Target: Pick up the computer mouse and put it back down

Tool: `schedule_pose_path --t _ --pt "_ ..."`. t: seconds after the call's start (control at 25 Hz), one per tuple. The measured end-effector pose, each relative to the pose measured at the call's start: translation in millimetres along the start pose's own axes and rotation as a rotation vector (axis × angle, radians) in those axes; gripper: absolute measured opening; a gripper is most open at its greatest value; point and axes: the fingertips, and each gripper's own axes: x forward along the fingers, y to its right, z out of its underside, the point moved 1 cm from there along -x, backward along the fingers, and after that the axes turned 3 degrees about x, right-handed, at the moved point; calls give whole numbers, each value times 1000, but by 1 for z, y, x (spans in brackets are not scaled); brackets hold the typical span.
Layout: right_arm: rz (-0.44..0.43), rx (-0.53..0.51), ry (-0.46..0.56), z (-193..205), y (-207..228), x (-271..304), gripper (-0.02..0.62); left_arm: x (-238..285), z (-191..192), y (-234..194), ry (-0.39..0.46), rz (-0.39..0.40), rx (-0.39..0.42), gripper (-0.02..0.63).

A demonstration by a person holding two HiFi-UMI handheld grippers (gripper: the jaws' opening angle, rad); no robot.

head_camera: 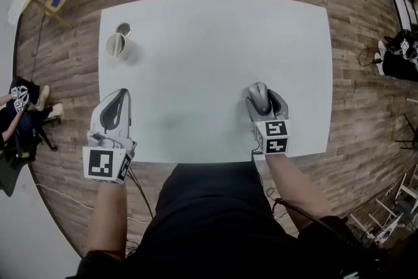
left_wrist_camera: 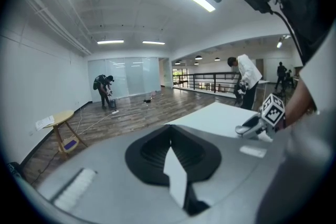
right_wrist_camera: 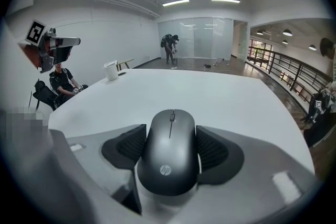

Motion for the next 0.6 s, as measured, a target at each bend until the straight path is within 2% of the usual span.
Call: schedule_pose_path --t 0.4,0.6 --pt "41 12 54 -11 19 -27 298 -5 -18 15 57 13 28 3" --pt "67 -30 86 -21 24 -42 298 -6 -29 18 98 4 33 2"
